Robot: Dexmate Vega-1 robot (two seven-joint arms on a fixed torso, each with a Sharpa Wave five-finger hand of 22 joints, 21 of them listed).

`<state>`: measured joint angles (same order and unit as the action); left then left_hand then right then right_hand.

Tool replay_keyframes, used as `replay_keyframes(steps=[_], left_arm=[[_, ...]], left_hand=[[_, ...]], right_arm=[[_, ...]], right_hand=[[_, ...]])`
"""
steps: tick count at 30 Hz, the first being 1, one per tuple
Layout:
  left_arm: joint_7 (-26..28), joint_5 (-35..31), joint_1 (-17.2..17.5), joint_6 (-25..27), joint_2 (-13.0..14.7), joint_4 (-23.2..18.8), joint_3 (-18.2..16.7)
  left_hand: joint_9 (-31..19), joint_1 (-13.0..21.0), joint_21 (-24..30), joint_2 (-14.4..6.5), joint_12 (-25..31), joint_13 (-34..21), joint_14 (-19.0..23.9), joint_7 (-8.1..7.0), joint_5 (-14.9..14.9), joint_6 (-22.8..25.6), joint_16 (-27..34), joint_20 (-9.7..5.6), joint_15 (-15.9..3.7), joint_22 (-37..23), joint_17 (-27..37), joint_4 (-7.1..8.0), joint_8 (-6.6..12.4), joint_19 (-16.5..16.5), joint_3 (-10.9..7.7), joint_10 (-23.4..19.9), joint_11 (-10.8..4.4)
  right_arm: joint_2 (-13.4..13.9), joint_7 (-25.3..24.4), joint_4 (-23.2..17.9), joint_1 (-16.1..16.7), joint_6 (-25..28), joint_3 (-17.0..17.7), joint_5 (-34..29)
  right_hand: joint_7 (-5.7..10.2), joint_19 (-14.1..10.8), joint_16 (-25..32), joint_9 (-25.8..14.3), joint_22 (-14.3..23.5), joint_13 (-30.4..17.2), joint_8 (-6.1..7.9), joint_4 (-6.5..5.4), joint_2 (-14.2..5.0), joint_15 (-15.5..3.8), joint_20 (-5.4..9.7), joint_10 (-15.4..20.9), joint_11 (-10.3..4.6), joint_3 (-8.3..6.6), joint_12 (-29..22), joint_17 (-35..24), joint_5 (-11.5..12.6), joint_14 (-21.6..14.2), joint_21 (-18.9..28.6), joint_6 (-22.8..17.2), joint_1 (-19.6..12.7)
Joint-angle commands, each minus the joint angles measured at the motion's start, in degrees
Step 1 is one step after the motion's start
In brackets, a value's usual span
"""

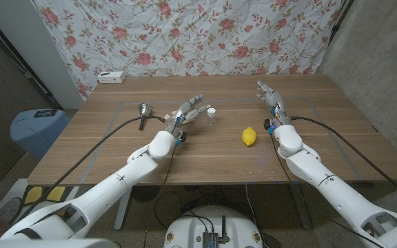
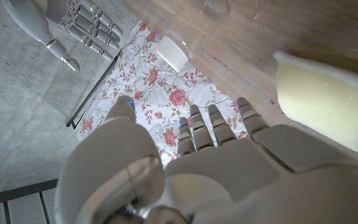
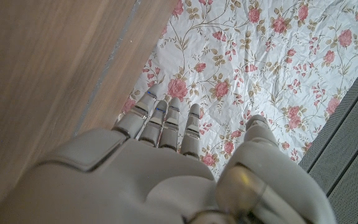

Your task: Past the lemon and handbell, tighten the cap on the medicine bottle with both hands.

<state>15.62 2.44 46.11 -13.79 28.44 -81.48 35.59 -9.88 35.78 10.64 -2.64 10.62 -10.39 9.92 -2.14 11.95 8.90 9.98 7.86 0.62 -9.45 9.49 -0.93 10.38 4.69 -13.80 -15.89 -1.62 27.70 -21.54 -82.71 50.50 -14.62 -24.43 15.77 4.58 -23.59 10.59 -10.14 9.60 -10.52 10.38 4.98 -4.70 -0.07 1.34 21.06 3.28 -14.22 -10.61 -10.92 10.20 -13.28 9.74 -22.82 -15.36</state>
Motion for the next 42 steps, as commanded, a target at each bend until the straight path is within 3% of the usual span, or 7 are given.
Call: replay_keyframes(steps=[1, 11, 17, 22, 25, 29, 42], left_arm=[[-1.87, 3.94, 0.39, -6.4, -0.24, 2.72, -2.44], [-4.76, 7.08, -0.55, -10.56, -0.72, 6.72, -3.87], [-7.19, 9.59, -1.69, -12.39, -1.45, 9.29, -4.5], [-7.44, 11.18, -2.55, -12.83, -2.9, 11.12, -5.0], [-7.1, 11.75, -2.83, -13.65, -3.99, 12.18, -5.17], [-6.41, 11.53, -3.27, -13.15, -4.65, 12.47, -5.09], [-5.96, 14.21, -3.96, -12.0, -6.43, 14.57, -5.84]], left_hand=[[-0.07, -1.01, 0.24, -2.43, 0.4, 0.02, -0.09, 0.68, 0.13, 0.36, 0.25, -0.22, 0.47, -0.28, 0.36, 1.32, 0.04, 0.3, -0.52, 0.15, 0.54], [-0.12, -3.82, 0.3, -6.98, 0.32, 0.02, -0.5, 2.08, -0.44, 0.07, 0.21, 0.32, 1.71, -0.34, 0.38, 3.81, -0.11, 0.64, -1.52, 0.87, 2.26], [-0.15, -4.61, 0.41, -7.81, 0.36, 0.01, -0.59, 2.18, -0.49, 0.03, 0.22, 0.25, 1.81, -0.36, 0.4, 4.57, -0.1, 0.94, -1.78, 0.92, 2.45], [-0.2, -7.19, 1.06, -9.52, 0.35, 0.0, -0.92, 3.13, -0.2, -0.33, 0.28, -0.54, 2.26, -0.47, 0.5, 7.54, -0.13, 2.92, -3.1, 1.47, 2.95], [-0.2, -8.39, 1.35, -9.52, 0.45, -0.01, -1.3, 3.77, 0.22, -0.42, 0.25, -2.39, 2.21, -0.47, 0.49, 9.23, -0.09, 4.26, -4.75, 1.57, 3.19], [-0.19, -9.18, 1.54, -9.38, 0.45, 0.0, -1.44, 4.84, 0.48, -0.75, 0.23, -3.87, 2.51, -0.45, 0.43, 10.07, -0.16, 5.41, -6.03, 1.77, 3.9], [-0.14, -11.91, 0.63, -8.48, -0.31, 0.06, -3.38, 6.37, 0.5, -3.58, -0.18, -4.83, 3.69, -0.39, 0.34, 10.89, -0.61, 4.7, -7.47, 5.01, 5.78]], right_arm=[[-0.38, -0.32, 1.38, -1.3, -0.71, -0.78, -1.49], [-1.34, -0.59, 1.51, -0.92, -1.7, -0.67, -0.89], [-1.74, 0.75, 2.09, -1.2, -1.61, -0.45, 0.88], [-1.49, 4.27, 2.85, -1.69, -1.1, 0.15, 4.58], [-1.58, 6.73, 4.0, -2.19, -1.66, 0.56, 6.94], [-1.49, 8.33, 5.12, -2.6, -2.08, 0.94, 8.56], [-2.99, 12.89, 8.69, -3.19, -4.53, 2.1, 14.31]], right_hand=[[-0.56, -0.49, 0.2, -0.15, 0.0, -0.1, 0.44, 0.14, -0.12, -0.58, 0.74, 0.23, -0.2, -0.1, -0.28, -0.15, 0.4, -0.12, 0.56, -0.47, 0.13], [-1.55, -0.37, 0.16, -0.15, 0.0, -0.1, 0.07, -0.01, -0.79, -0.91, 0.99, 0.01, -0.3, -0.36, -0.22, -0.21, 0.46, 0.43, 0.68, 0.55, 0.39], [-2.08, 0.17, 0.07, -0.16, 0.0, -0.09, -0.38, -0.36, -1.0, -1.09, 1.29, -1.02, -0.29, -0.27, 0.06, -0.31, 0.43, 1.37, 0.65, 2.37, 1.18], [-2.38, 2.8, -0.2, -0.16, -0.01, -0.09, -0.72, -1.09, -1.15, -0.56, 1.83, -3.3, -0.31, 0.1, 0.44, -0.46, 0.49, 3.74, 0.23, 5.6, 2.8], [-2.4, 4.53, -0.31, -0.14, -0.02, -0.06, -0.77, -1.75, -1.21, -0.58, 2.12, -5.45, -0.08, 0.44, 0.65, -0.55, 0.62, 5.73, 0.21, 8.09, 4.17], [-2.64, 5.99, -0.35, -0.12, -0.03, -0.04, -0.74, -2.13, -1.18, -0.42, 2.16, -6.82, -0.42, 0.67, 0.71, -0.57, 0.71, 6.94, 0.06, 9.49, 4.99], [-3.02, 7.54, -0.24, -0.07, -0.05, 0.0, -0.75, -2.69, -1.12, -0.69, 2.57, -8.88, -0.5, 0.96, 0.64, -0.54, 0.9, 8.55, 0.23, 11.97, 6.26]])
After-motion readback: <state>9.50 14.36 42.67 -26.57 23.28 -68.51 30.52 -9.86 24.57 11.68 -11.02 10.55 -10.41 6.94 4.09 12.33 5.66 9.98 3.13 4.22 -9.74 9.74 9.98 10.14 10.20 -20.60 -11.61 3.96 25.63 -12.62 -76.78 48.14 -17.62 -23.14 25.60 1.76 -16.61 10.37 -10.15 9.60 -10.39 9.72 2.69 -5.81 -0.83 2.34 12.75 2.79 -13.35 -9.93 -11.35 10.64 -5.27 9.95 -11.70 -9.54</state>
